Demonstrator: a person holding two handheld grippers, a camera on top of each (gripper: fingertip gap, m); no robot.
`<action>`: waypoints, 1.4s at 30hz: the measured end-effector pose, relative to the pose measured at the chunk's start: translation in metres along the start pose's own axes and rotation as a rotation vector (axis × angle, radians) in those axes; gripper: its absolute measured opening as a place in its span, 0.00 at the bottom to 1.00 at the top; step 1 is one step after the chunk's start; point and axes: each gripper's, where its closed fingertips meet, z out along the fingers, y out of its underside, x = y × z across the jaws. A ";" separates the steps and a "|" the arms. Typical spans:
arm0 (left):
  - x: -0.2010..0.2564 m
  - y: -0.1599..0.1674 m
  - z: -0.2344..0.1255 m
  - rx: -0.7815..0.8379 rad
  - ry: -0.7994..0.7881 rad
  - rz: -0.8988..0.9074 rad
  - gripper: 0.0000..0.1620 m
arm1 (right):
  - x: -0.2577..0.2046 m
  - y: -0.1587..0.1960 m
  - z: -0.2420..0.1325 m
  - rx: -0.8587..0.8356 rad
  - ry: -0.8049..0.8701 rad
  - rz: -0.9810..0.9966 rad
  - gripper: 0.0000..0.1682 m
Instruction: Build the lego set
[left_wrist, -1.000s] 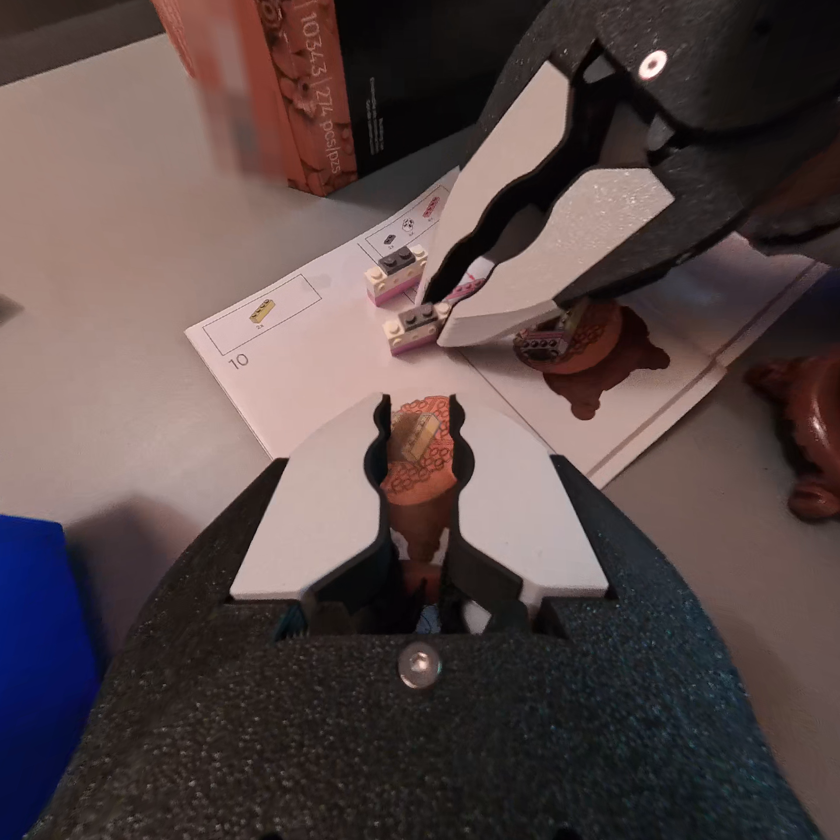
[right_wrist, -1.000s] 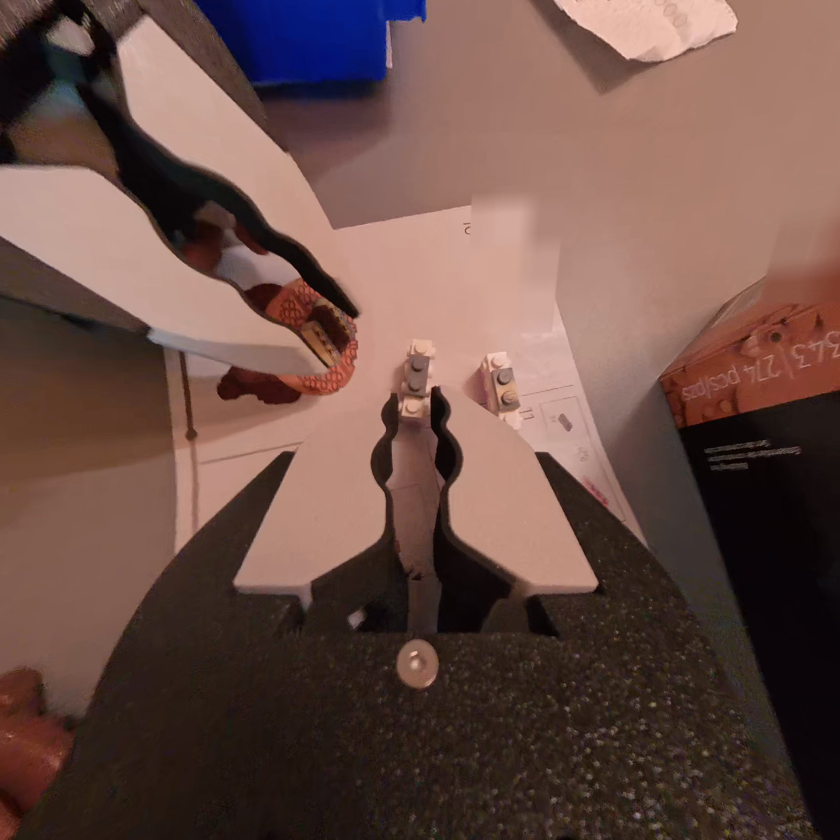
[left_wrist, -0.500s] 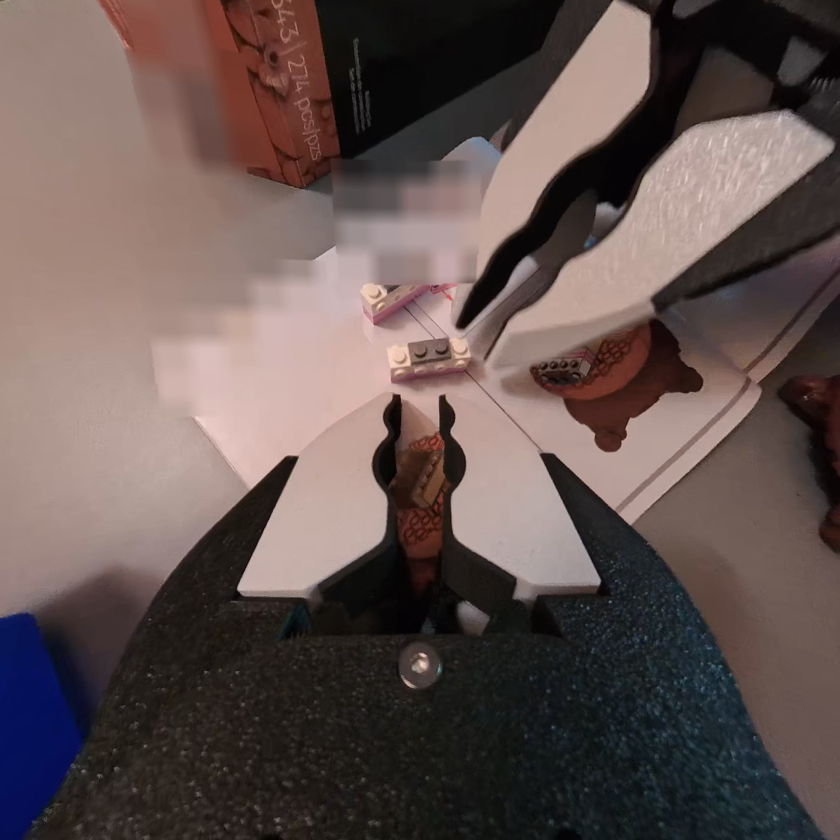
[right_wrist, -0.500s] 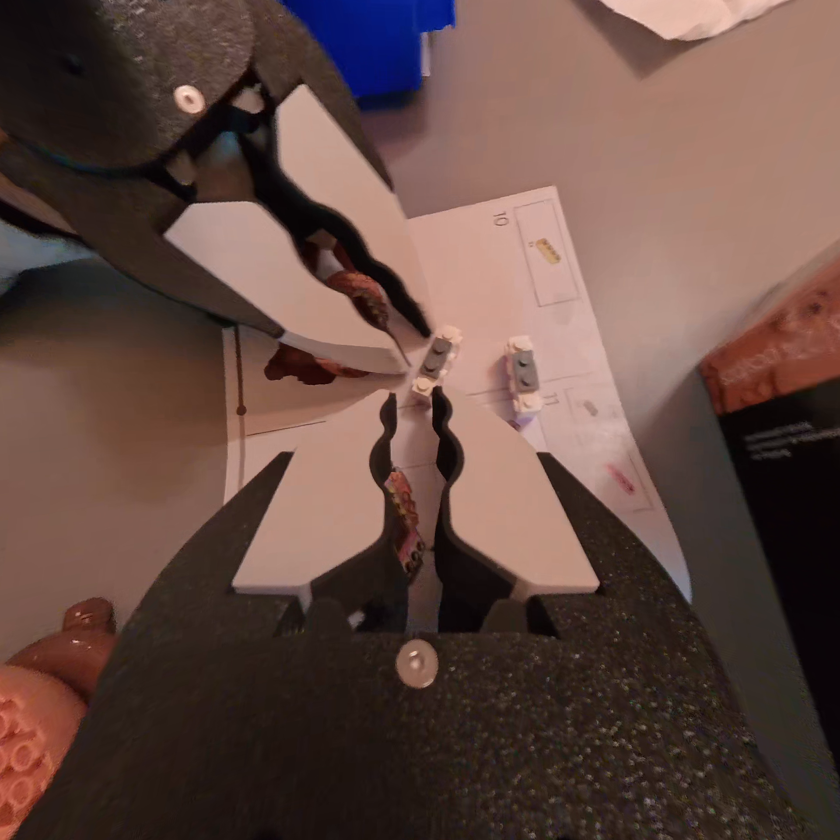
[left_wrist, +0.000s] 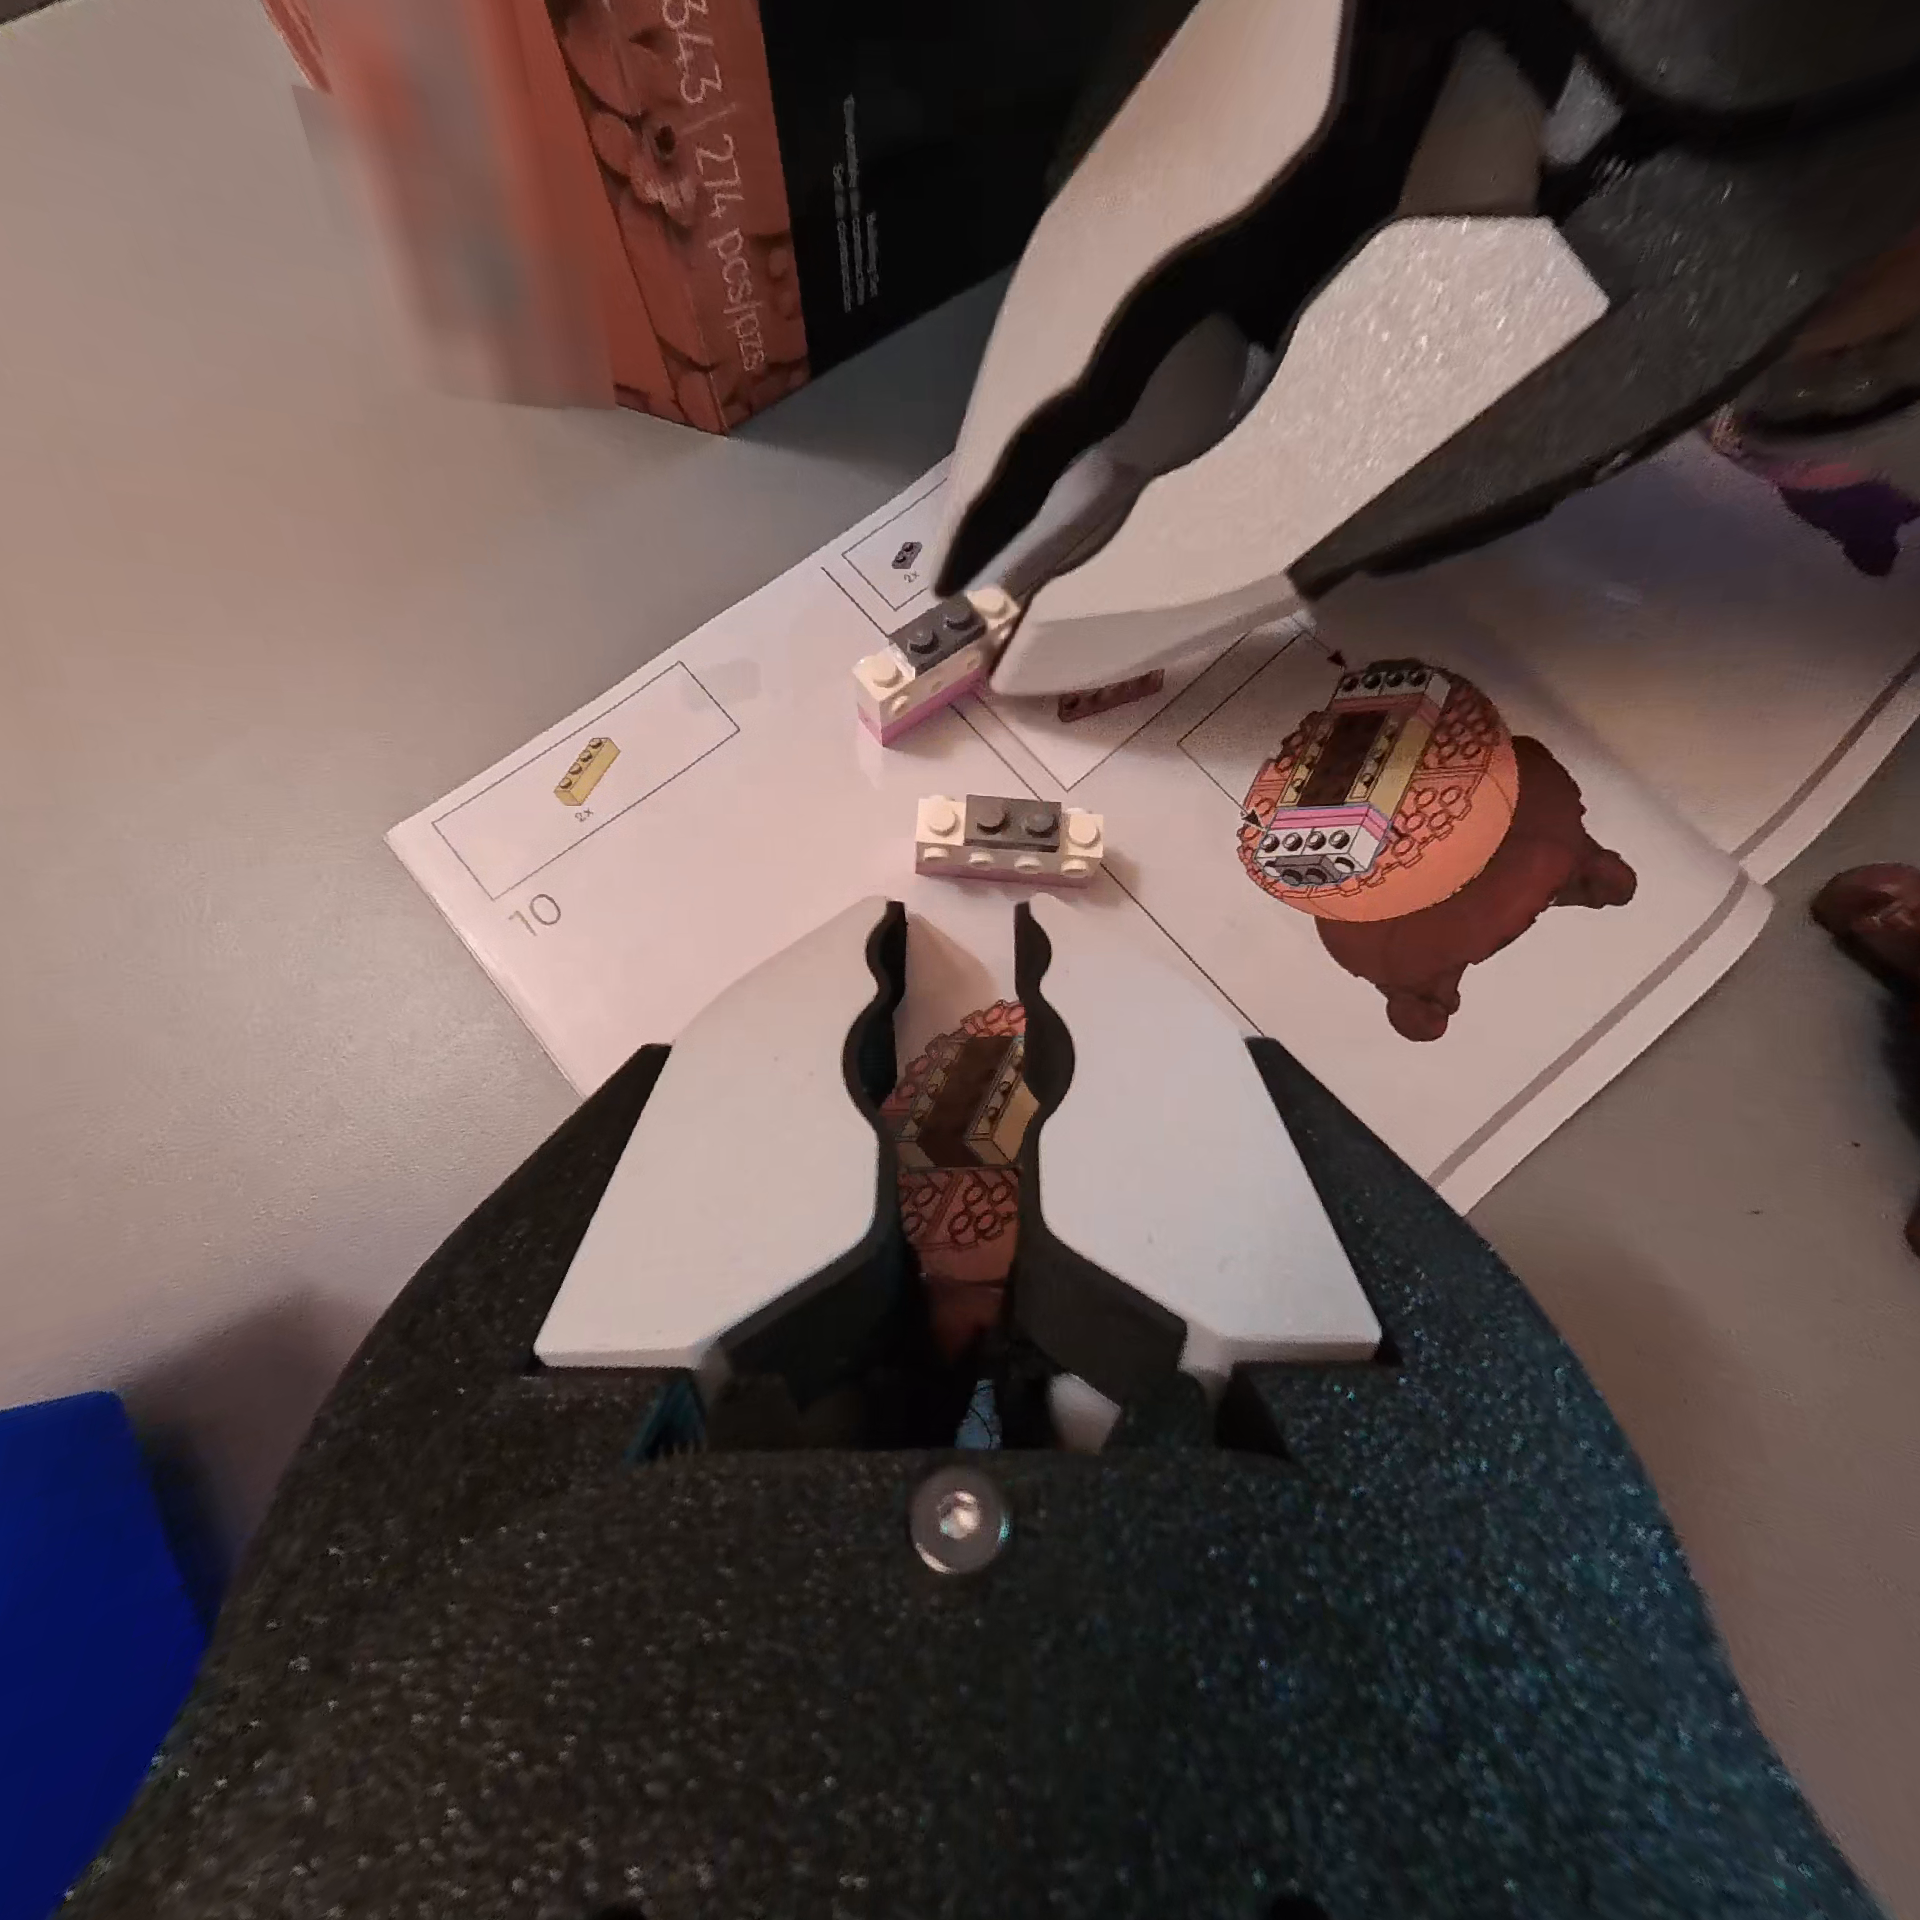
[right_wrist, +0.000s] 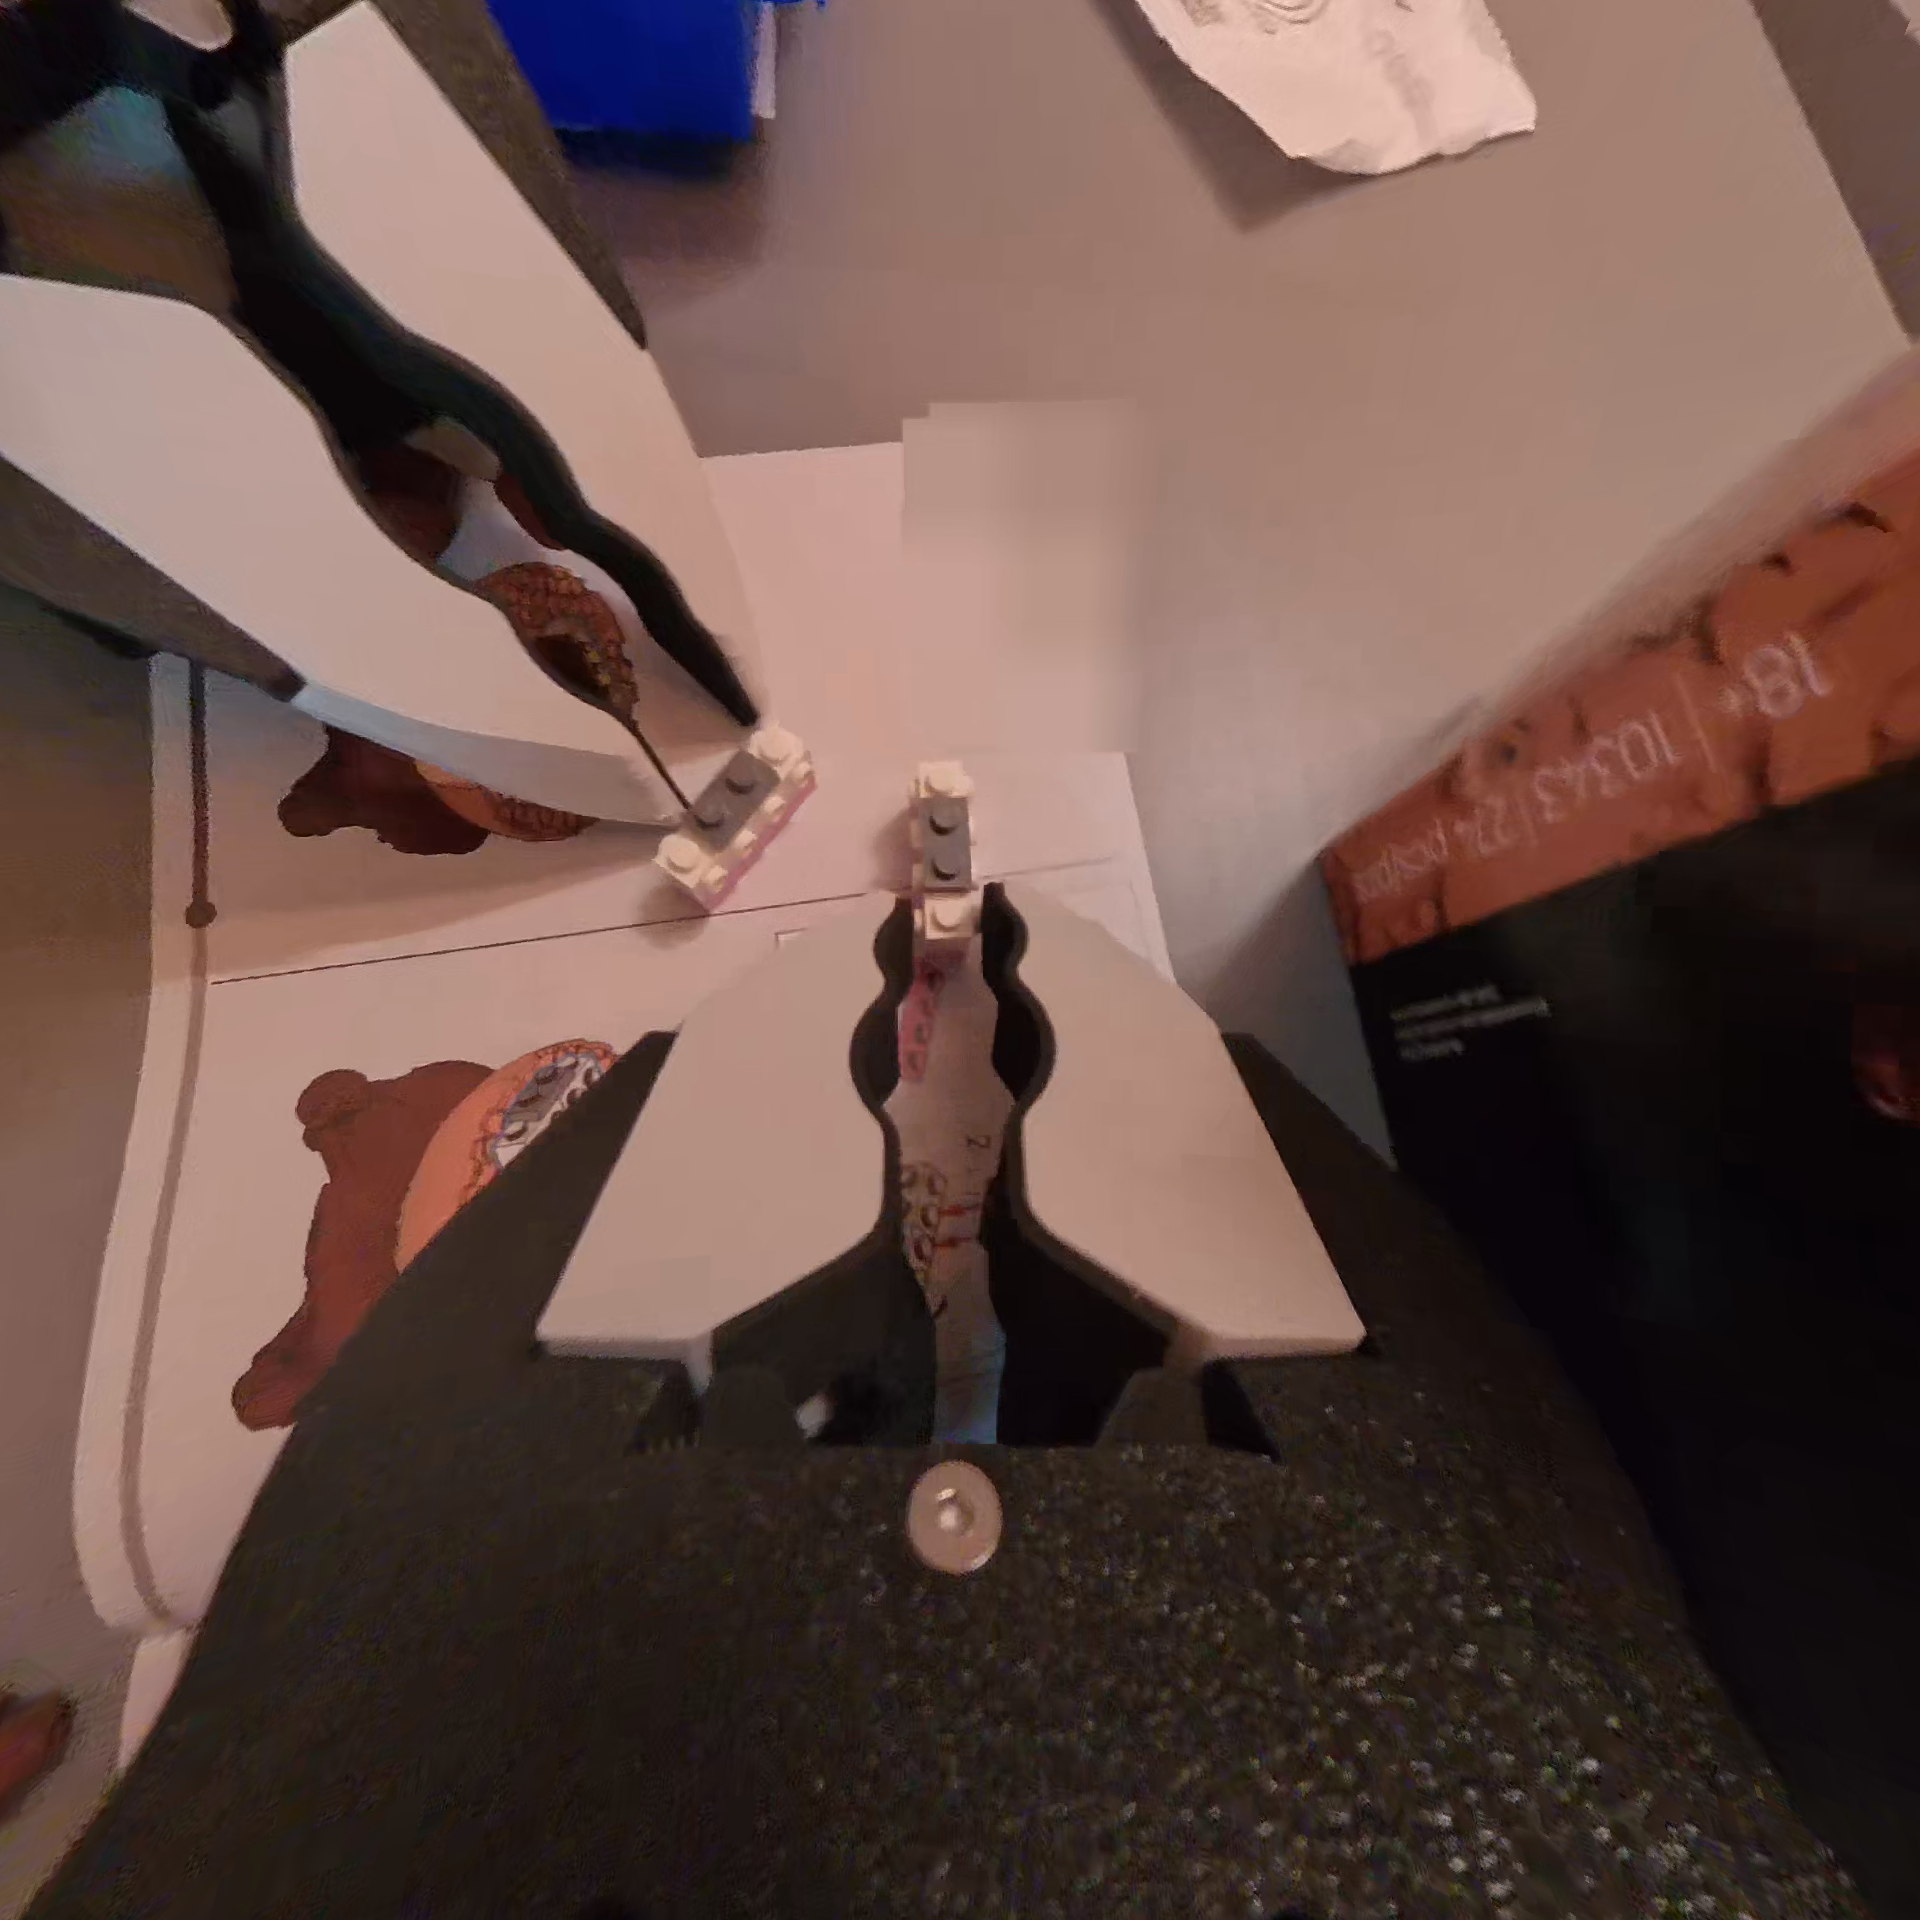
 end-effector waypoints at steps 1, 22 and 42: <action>0.000 0.000 0.000 0.002 0.001 0.001 0.12 | -0.002 -0.001 0.001 -0.003 -0.007 -0.014 0.07; 0.033 -0.010 -0.030 0.131 0.043 0.114 0.17 | -0.018 0.003 -0.111 0.338 0.133 0.173 0.27; 0.055 -0.002 -0.043 0.229 -0.046 0.157 0.11 | -0.030 0.019 -0.107 0.317 0.209 0.099 0.06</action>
